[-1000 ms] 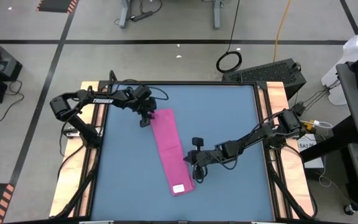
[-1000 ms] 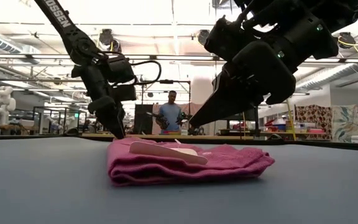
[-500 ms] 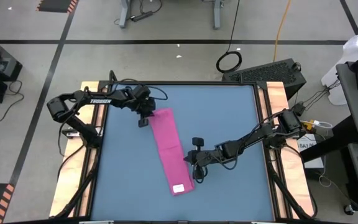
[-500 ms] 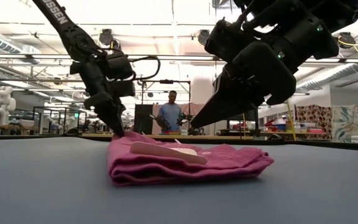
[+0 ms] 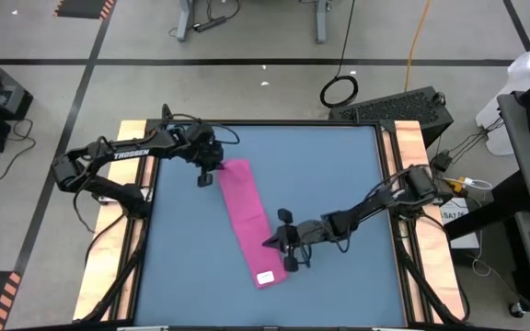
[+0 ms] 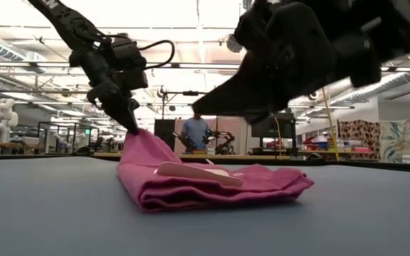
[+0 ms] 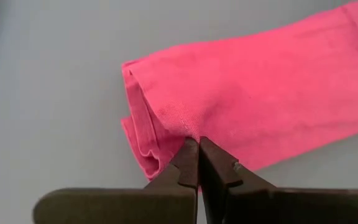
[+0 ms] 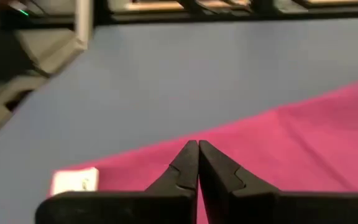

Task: Roll towel into tight, uniform cylinder
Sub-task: Roll the pink towel

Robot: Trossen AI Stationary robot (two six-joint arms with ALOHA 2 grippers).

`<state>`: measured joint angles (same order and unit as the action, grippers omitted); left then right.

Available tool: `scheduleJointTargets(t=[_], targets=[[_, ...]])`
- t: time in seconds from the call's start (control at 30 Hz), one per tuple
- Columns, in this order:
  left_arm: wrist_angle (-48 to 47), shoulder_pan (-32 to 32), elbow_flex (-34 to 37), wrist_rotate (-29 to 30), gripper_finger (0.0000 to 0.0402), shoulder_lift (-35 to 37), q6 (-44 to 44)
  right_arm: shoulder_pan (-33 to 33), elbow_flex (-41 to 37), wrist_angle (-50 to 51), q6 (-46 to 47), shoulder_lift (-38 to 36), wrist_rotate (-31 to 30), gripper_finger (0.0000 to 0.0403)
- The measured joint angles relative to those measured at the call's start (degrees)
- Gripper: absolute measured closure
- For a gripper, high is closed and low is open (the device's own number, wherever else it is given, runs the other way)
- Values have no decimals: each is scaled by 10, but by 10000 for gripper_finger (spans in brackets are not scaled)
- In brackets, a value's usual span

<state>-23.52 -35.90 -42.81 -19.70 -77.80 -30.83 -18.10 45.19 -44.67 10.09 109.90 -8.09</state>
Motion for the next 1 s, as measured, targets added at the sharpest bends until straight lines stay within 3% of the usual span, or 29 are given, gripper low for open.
scheduleJointTargets(t=[0.17, 0.33, 0.5, 0.63, 0.8, 1.0], targets=[[1, 0, 0, -11, 399, 0, -1, 1, 20, -121, -1, 106, 10, 399], [-14, 1, 0, -12, 399, 0, -1, 9, 70, -61, 9, 155, 7, 399], [-74, 1, 0, -11, 400, 0, -14, 13, 87, 29, 52, 149, 5, 399], [-99, 0, 0, 15, 400, 0, -10, 8, 87, 48, 67, 143, 2, 399], [-132, 0, 0, 90, 400, 0, 24, 5, 87, 51, 86, 143, -3, 401], [-158, 0, 0, 95, 372, 0, 78, 4, 86, 56, 100, 144, -10, 402]])
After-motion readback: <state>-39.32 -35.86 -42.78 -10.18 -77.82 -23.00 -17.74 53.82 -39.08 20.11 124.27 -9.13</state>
